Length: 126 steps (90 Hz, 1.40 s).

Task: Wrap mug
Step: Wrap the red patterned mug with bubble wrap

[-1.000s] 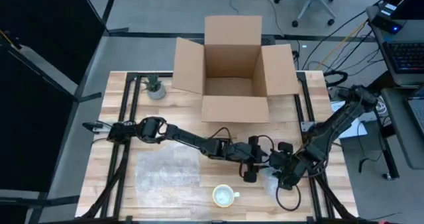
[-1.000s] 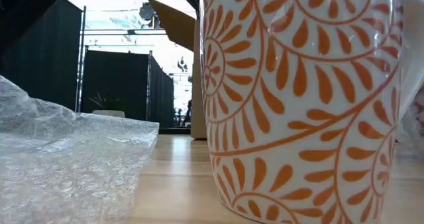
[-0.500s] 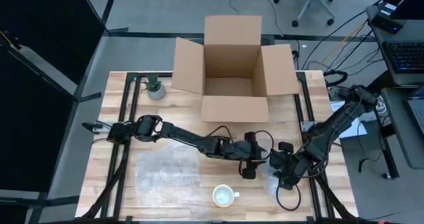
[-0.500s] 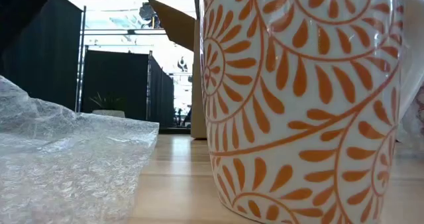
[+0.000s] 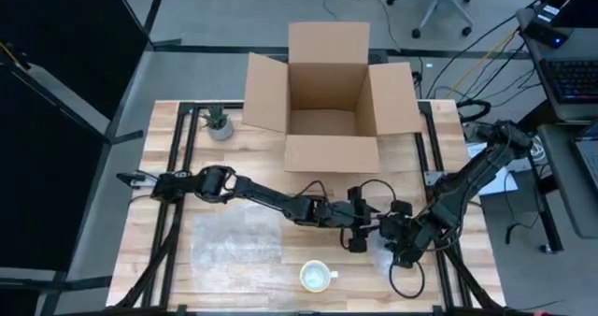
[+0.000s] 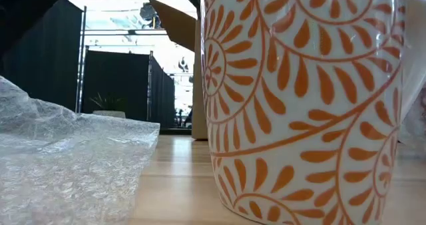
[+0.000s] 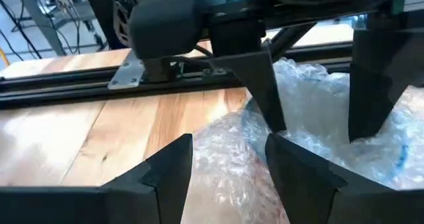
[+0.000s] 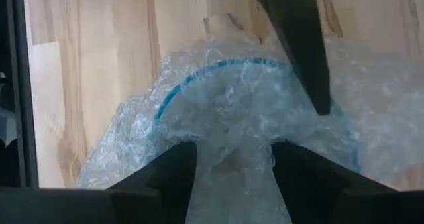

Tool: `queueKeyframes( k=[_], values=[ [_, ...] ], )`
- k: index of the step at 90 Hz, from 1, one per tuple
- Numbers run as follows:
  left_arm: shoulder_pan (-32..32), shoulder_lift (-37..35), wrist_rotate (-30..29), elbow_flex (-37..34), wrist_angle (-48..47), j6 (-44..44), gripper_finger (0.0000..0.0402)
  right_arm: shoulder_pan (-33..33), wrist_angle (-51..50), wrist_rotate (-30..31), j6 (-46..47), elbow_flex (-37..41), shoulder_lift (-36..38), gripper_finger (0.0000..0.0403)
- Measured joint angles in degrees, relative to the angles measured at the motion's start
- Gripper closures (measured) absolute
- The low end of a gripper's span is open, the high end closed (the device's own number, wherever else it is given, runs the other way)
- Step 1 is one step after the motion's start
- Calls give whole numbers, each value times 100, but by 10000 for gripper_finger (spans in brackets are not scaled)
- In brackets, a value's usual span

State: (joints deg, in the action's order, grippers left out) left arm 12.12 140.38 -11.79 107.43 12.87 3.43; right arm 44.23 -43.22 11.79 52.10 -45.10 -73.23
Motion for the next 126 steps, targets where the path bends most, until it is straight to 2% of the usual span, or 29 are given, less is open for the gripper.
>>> queueKeyframes(
  k=[13,30,39,56,66,91,119,126],
  values=[
    [-17,39,57,3,6,9,215,-1,-182,-39,4,-182,74,222],
    [-26,50,76,-7,57,31,215,11,-938,-53,56,-736,215,222],
    [-26,52,78,-8,70,38,215,48,-1247,-344,110,-1021,279,222],
    [-26,52,81,-15,87,42,215,101,-1096,-467,536,-1339,319,222],
    [-26,52,85,-17,92,45,215,229,-996,-372,376,-1342,223,222],
    [-26,52,88,-24,122,45,215,623,-987,563,247,-1342,-758,222],
    [-31,54,102,-24,131,42,215,520,-1049,578,-24,-1386,-2130,222],
    [-31,54,104,-25,154,34,215,455,-962,424,-92,-1381,-2395,222]
  ],
)
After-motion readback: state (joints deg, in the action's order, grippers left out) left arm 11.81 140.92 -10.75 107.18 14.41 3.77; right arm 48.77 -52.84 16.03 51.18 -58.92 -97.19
